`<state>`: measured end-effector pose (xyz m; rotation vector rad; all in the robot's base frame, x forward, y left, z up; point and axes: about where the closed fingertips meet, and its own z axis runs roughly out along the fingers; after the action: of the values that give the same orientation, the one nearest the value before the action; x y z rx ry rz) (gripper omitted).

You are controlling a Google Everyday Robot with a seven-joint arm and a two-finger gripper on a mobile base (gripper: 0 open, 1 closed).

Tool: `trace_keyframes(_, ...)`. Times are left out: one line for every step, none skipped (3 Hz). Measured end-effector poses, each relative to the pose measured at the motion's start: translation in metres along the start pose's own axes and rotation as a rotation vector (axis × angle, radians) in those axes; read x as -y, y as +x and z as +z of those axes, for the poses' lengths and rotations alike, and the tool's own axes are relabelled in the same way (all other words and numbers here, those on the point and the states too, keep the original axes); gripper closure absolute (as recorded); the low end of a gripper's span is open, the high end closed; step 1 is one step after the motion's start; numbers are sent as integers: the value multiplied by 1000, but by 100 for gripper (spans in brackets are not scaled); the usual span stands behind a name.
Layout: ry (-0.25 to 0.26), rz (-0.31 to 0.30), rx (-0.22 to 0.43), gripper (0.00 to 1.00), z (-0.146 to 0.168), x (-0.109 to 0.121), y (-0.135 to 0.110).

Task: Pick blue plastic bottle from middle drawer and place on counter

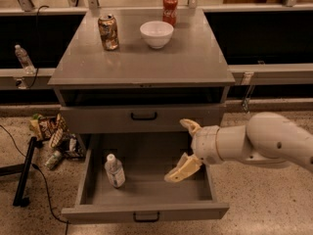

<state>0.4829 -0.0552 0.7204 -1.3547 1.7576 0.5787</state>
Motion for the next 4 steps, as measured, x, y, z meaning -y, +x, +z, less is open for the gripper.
trace_keyframes(-19,-3,75,0,45,5,17)
trace_keyframes(-97,2,152,0,96,-11,41)
trace_keyframes(-97,2,152,0,96,-11,41)
trace_keyframes(-75,62,177,0,120,-9,56)
